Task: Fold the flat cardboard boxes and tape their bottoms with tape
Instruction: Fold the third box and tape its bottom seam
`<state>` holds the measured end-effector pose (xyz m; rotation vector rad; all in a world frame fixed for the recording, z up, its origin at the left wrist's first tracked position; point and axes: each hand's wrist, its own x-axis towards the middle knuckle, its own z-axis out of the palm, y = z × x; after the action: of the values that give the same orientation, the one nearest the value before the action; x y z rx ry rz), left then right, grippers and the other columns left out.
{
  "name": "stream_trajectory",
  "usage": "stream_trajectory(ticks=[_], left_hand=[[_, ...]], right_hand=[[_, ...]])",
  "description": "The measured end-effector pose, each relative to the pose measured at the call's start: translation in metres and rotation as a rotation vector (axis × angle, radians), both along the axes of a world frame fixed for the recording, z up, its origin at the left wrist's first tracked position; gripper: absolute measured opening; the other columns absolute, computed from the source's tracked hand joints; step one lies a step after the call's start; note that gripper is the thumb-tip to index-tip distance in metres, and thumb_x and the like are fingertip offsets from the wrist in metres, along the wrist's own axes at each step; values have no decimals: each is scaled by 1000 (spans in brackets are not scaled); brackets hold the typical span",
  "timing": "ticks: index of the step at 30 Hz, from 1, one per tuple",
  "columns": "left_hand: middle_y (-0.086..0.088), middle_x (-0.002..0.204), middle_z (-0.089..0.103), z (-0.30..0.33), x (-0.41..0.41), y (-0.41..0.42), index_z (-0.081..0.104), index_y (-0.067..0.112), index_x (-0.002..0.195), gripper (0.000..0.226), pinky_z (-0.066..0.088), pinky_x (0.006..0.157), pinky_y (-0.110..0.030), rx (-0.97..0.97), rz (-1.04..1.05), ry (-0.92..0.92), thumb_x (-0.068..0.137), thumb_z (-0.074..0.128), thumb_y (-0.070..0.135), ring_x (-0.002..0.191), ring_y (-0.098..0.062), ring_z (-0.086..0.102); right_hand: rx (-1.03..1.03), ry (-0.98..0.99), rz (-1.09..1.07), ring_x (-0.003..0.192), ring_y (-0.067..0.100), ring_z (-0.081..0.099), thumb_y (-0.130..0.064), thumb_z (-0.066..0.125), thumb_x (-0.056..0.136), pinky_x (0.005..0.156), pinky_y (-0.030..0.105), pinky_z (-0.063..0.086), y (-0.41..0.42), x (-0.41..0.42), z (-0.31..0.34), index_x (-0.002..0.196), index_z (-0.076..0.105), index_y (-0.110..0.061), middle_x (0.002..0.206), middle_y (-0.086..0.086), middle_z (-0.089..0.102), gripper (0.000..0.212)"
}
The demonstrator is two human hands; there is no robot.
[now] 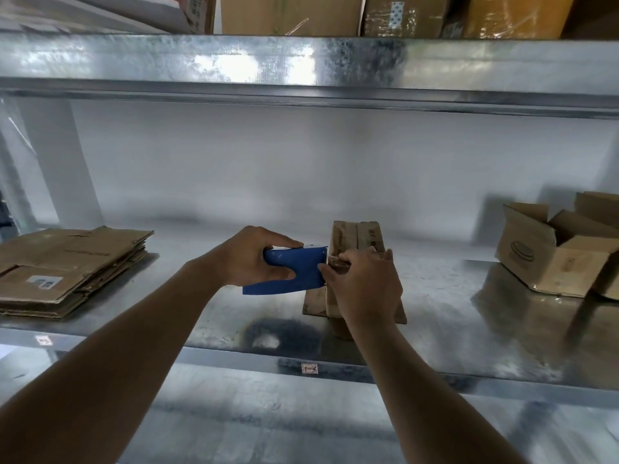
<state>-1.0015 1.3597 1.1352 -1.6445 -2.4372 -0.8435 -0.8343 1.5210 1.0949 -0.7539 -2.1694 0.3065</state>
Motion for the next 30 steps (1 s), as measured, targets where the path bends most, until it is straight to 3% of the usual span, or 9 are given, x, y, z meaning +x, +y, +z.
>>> stream_trajectory(ticks=[5, 10, 12, 15, 17, 19, 23, 26, 30], left_hand=[[18, 120, 72, -7, -1, -2, 67, 33, 137, 57, 55, 85, -13, 45, 56, 37, 83, 86, 28, 93, 2, 68], [15, 110, 74, -21, -10, -12, 70, 39, 126, 40, 52, 82, -27, -96, 221, 164, 87, 79, 34, 93, -12, 67], [13, 118, 73, -35, -14, -21, 68, 37, 134, 51, 47, 87, -24, -25, 280, 89, 86, 82, 33, 101, -14, 66], [5, 125, 74, -40, -16, -23, 66, 33, 137, 56, 51, 90, -26, 54, 247, 90, 84, 85, 29, 106, -18, 69], [5, 123, 75, -37, -18, -20, 67, 33, 137, 57, 51, 88, -25, 75, 231, 88, 84, 86, 30, 104, -17, 69], [7, 122, 75, -36, -21, -19, 66, 33, 138, 57, 49, 84, -23, 88, 219, 77, 85, 85, 31, 101, -14, 69], [8, 121, 75, -37, -22, -21, 67, 33, 136, 55, 51, 84, -25, 109, 214, 69, 84, 85, 30, 99, -14, 69], [6, 124, 74, -40, -21, -19, 67, 32, 137, 56, 53, 88, -27, 107, 211, 55, 84, 86, 30, 104, -17, 70], [6, 125, 74, -42, -20, -11, 66, 32, 138, 56, 48, 83, -20, 132, 202, 26, 85, 85, 29, 99, -14, 68]], right_hand=[[36, -4, -48, 98, 21, 67, -59, 71, 90, 101, 44, 55, -1, -13, -4, 101, 74, -17, 101, 4, 76, 43], [66, 12, -62, 98, 23, 68, -54, 74, 88, 92, 41, 59, -7, -14, -7, 96, 75, -18, 95, 5, 76, 37], [64, 42, -41, 102, 24, 68, -54, 74, 88, 85, 37, 59, -6, -12, -10, 96, 74, -20, 100, 5, 76, 35], [90, 99, -25, 104, 30, 70, -46, 79, 85, 93, 50, 59, -4, -17, -14, 94, 72, -17, 98, 8, 77, 31], [118, 130, 9, 99, 27, 69, -45, 76, 87, 109, 52, 50, 2, -22, -18, 97, 67, -19, 96, 5, 73, 30], [127, 133, 72, 99, 21, 67, -47, 68, 89, 126, 47, 30, 13, -23, -20, 101, 61, -24, 97, 0, 69, 27], [251, 97, 124, 137, 27, 52, -42, 42, 98, 130, 50, 13, 34, -17, -17, 133, 60, -29, 142, 3, 60, 42], [406, 147, 120, 140, 31, 49, -27, 50, 103, 121, 52, 32, 40, -9, -13, 139, 63, -23, 149, 7, 55, 38], [467, 179, 87, 113, 36, 67, -14, 85, 86, 91, 52, 59, 42, -5, -17, 121, 74, -7, 122, 13, 72, 37]])
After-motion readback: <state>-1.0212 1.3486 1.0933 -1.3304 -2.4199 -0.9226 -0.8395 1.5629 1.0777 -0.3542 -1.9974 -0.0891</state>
